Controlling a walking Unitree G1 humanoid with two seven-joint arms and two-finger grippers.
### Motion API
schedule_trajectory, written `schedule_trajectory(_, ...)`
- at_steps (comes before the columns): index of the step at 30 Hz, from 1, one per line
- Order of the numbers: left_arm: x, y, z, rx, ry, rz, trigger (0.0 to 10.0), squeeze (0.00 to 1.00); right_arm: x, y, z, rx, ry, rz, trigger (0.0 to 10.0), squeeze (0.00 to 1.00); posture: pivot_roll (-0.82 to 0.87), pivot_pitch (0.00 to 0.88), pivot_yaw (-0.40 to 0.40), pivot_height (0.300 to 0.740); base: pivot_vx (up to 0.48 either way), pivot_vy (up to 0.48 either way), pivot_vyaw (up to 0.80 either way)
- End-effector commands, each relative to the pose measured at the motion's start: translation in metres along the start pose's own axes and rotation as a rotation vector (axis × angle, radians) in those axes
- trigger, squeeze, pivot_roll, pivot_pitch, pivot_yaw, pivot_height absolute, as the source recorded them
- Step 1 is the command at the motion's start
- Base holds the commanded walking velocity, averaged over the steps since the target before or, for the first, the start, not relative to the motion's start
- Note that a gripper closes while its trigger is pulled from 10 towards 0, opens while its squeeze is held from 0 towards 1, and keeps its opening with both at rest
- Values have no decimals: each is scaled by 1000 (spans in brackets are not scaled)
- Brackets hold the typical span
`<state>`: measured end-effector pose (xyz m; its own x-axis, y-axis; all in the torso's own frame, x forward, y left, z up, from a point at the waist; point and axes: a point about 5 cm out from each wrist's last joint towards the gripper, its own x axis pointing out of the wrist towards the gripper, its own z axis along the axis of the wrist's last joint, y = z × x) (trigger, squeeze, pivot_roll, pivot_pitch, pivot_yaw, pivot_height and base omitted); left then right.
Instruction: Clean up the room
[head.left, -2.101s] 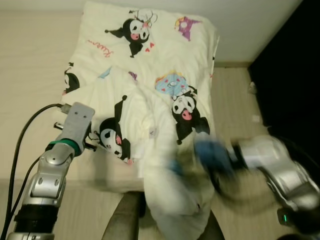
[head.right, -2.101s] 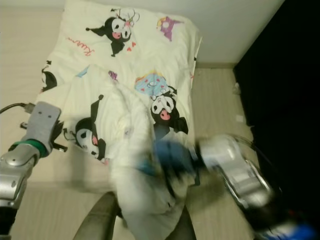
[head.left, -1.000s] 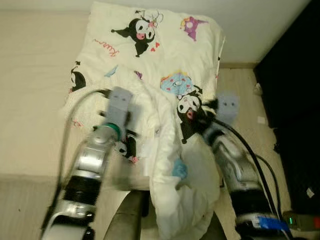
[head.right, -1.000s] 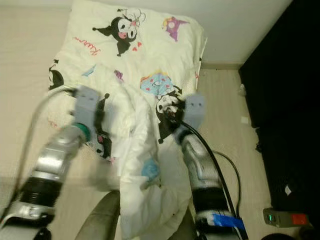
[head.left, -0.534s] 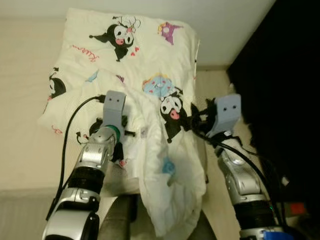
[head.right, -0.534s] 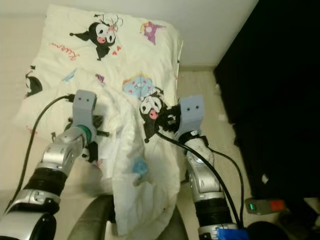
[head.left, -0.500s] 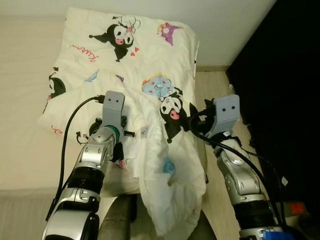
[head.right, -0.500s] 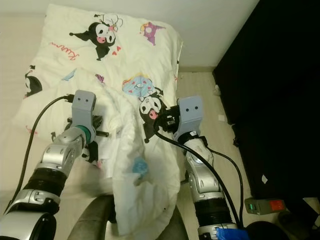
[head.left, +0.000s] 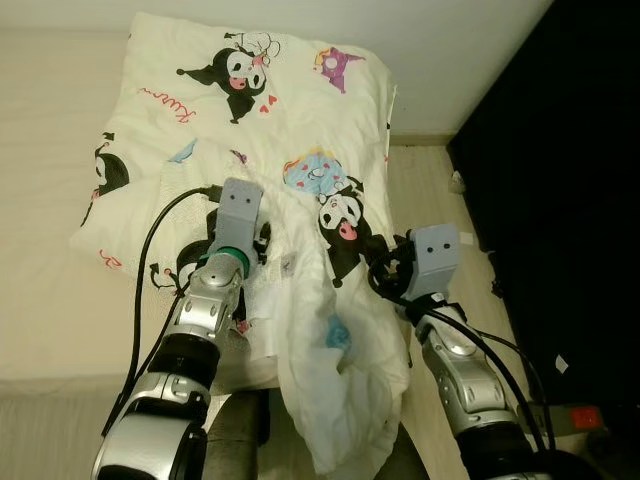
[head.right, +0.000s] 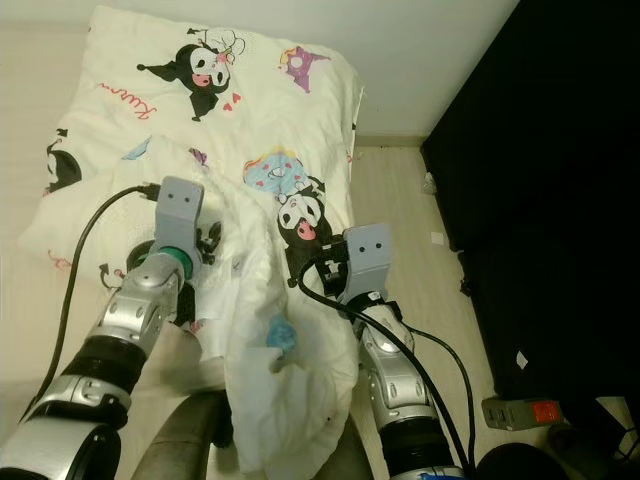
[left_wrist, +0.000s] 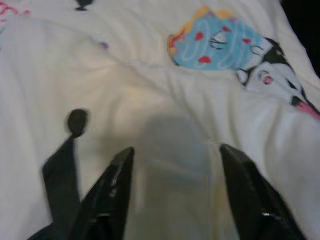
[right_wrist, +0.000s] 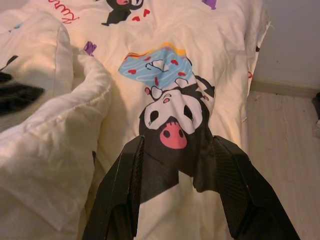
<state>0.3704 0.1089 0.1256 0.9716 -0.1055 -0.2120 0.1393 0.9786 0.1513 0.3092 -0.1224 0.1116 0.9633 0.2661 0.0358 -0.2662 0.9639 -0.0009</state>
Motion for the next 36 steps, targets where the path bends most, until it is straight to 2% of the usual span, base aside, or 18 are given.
schedule_trajectory(1,0,-10,-17,25,72,-22,10000,1000,-4,0,-9,7,30,-6,10000,0,-77,297,-11,740,0,0,0)
schedule_trajectory(2,0,-10,-17,25,72,-22,10000,1000,-4,0,-9,7,30,-6,10000,0,-77,297,-11,740,0,0,0)
schedule_trajectory(3,2,-21,-21,53,113,-23,10000,1000,-3,1,-8,8,24,-4,10000,0,-79,306,-5,740,0,0,0)
schedule_trajectory(9,2,-31,-28,91,162,8,10000,996,-3,2,-8,10,18,-7,10000,0,-81,316,3,740,0,0,0)
schedule_trajectory(10,2,-32,-30,101,168,29,10000,0,-4,2,-8,12,16,-9,10000,0,-82,322,9,740,0,0,0)
schedule_trajectory(13,3,-31,-32,136,168,89,10000,0,-5,3,-7,18,11,-14,10000,0,-85,328,17,740,0,0,0)
schedule_trajectory(15,2,-25,-35,180,170,167,10000,0,-5,5,-7,22,7,-18,10000,0,-86,337,27,740,0,0,0)
schedule_trajectory(21,-2,-20,-47,232,204,240,10000,0,-5,7,-6,30,0,-22,10000,0,-88,345,36,740,0,0,0)
schedule_trajectory(22,-3,-23,-52,219,222,220,7373,0,-5,7,-5,32,-3,-24,10000,0,-87,346,38,740,0,0,0)
schedule_trajectory(23,-3,-25,-54,209,233,206,7373,0,-5,7,-5,34,-4,-25,10000,0,-87,346,39,740,0,0,0)
schedule_trajectory(24,-4,-27,-57,188,248,188,1176,0,-4,7,-4,35,-5,-26,10000,0,-87,346,40,740,0,0,0)
schedule_trajectory(26,-4,-28,-58,176,256,182,1176,0,-4,6,-4,36,-6,-27,10000,0,-87,346,40,740,0,0,0)
schedule_trajectory(27,-5,-29,-59,164,262,179,0,0,-4,6,-4,38,-7,-30,10000,0,-85,346,40,740,0,0,0)
schedule_trajectory(36,-4,-28,-57,128,242,176,0,0,-4,6,-4,41,-7,-34,10000,0,-81,339,40,740,0,0,0)
